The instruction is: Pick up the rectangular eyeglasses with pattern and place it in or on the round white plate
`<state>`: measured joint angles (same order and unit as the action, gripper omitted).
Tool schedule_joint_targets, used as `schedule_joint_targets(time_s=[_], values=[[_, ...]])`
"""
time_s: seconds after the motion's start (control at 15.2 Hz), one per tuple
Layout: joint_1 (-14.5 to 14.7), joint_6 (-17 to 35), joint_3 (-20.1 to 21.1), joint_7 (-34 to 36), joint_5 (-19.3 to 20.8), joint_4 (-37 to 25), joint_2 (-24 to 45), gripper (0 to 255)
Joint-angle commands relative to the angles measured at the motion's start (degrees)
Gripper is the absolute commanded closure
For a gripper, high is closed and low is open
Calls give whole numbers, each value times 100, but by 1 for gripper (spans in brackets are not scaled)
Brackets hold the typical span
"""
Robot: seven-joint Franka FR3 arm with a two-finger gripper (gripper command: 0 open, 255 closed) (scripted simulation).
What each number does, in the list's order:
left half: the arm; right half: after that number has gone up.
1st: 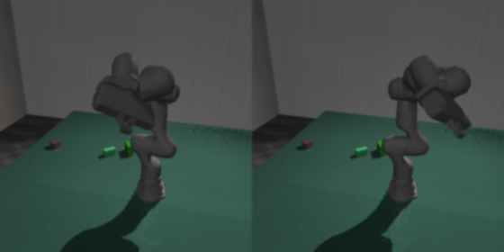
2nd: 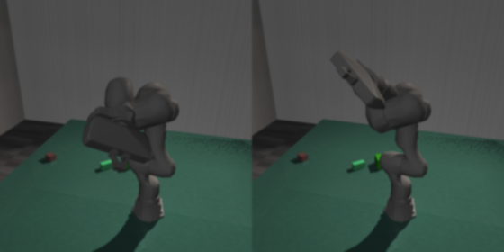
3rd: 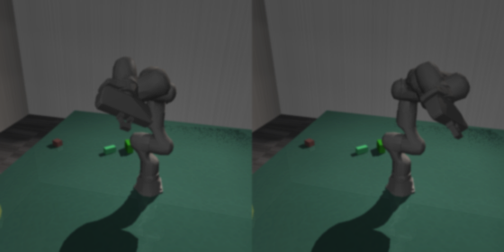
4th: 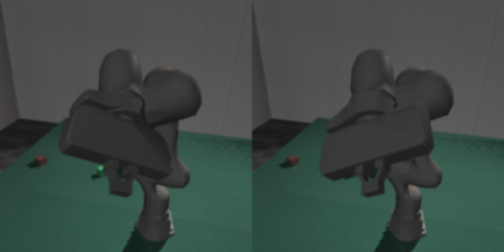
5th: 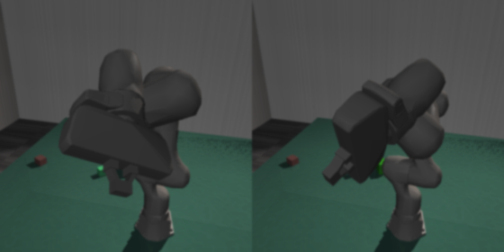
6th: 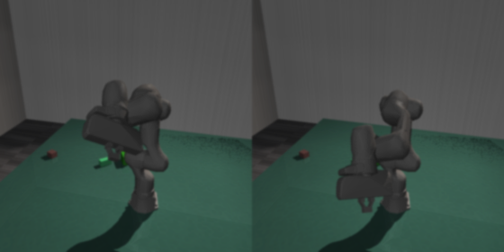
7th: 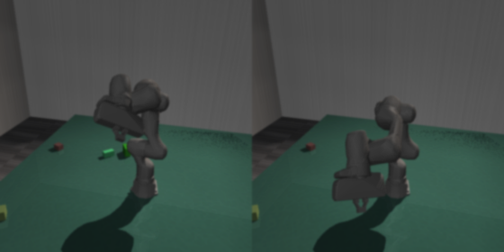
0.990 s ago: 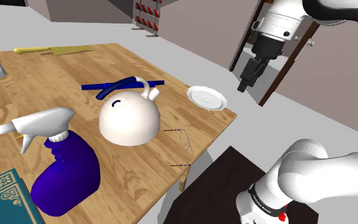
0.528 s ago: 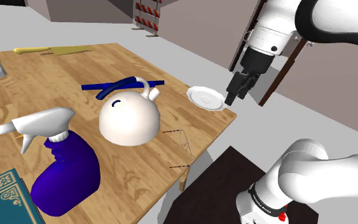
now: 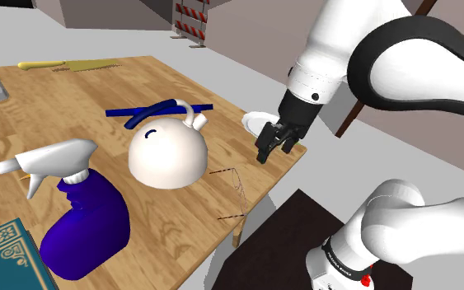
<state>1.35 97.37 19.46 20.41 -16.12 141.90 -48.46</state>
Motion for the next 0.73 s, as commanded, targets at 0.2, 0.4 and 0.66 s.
schedule_joint_targets(time_s=[0.2, 0.4, 0.66], values=[[-20, 733, 888, 922, -390, 64, 403, 0], [-66, 1069, 1226, 1223, -491, 88, 626, 0], [-55, 1395, 1338, 1211, -565, 335, 702, 0]])
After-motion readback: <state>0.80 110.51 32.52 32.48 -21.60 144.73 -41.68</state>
